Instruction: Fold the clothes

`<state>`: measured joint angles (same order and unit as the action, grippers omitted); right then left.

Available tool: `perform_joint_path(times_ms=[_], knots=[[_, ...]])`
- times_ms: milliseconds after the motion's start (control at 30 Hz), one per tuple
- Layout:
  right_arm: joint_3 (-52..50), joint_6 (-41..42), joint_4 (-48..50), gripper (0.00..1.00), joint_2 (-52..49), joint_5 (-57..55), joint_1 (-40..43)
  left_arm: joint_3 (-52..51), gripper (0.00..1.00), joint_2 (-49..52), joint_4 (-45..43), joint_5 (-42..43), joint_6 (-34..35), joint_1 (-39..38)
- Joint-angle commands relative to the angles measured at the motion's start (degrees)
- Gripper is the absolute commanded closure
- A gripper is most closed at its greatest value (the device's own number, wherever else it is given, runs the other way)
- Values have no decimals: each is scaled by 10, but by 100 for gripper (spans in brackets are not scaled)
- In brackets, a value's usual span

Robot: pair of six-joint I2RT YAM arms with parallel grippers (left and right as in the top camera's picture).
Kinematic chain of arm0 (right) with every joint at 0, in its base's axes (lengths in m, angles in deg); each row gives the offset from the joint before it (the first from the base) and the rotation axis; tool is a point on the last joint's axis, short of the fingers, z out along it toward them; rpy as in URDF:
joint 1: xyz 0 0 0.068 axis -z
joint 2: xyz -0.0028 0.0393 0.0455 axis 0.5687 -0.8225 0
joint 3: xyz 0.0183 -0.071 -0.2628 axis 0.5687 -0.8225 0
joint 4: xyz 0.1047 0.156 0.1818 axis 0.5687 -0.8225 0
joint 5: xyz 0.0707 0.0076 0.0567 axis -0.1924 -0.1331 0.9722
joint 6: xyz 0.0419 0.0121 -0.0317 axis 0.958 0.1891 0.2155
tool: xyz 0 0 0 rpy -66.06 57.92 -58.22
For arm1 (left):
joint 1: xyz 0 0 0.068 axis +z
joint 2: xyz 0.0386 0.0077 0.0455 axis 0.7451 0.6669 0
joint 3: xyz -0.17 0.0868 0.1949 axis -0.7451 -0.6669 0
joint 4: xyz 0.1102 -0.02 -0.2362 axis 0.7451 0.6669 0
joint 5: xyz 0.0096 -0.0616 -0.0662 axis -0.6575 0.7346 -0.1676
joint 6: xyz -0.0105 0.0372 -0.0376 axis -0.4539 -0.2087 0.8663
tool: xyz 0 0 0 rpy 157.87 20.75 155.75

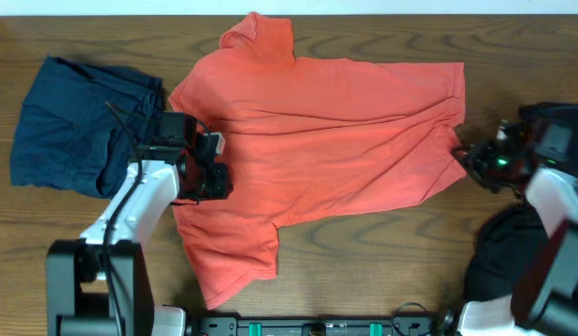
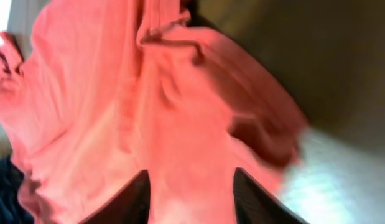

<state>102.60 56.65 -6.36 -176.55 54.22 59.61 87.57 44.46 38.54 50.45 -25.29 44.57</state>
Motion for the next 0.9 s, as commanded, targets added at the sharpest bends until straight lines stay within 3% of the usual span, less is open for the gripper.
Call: perform_joint_path(times_ms=[0,233,533,667,867], knots=[[-2,-33,-42,49,17,-76,11,-9,70,29,2,2,16,-2],[-15,-7,-31,50,-30,-134,-3,-9,78,83,5,16,17,-9],[-13,-10,17,71,-52,38,-2,-9,78,86,5,16,17,-10],[-2,-26,-28,64,-30,55,-3,-9,78,86,5,16,17,-10],[35,-31,-109,62,58,-24,-4,-6,77,82,5,16,17,-10]])
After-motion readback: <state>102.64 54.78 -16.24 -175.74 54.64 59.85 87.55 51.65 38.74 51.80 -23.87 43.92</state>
